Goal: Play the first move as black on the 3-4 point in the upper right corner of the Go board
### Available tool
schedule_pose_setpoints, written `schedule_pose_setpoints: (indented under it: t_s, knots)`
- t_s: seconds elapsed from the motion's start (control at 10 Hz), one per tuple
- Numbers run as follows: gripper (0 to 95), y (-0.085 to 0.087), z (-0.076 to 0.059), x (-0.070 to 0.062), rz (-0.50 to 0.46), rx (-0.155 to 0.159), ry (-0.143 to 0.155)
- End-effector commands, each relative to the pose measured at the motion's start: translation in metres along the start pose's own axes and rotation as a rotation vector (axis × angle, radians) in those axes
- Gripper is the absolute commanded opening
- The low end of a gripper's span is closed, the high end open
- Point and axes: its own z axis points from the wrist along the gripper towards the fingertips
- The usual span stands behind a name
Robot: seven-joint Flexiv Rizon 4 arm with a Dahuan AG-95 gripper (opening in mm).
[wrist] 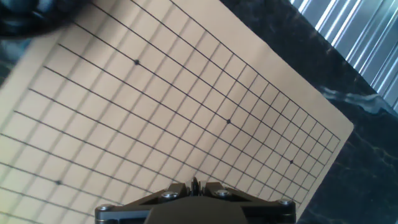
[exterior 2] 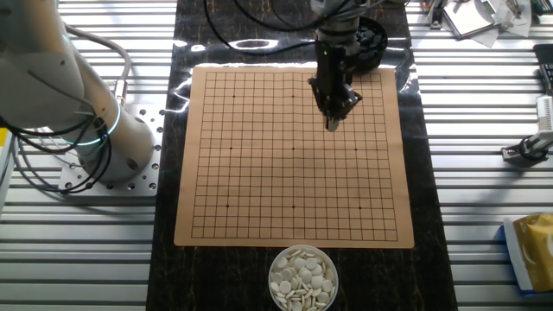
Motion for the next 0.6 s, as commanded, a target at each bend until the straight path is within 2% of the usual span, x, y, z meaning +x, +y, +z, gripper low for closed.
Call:
schedule_pose_setpoints:
  t_s: [0.1,0.2,0.3,0.4,0.6]
  knots:
    - [0.0,0.0006,0.0009,-0.0033,0.036,-0.065,-0.018]
    - [0.0,0.0006,0.0009,-0.0033,0.066,-0.071,-0.01]
    - [0.0,0.0006,0.0009,-0.0033,0.135,-0.104,-0.025]
    - [0.0,0.0006,0.0009,-0.0033,0.2,-0.152,-0.041]
    - [0.0,0.0006,0.0009,-0.0033,0.274,-0.156,-0.032]
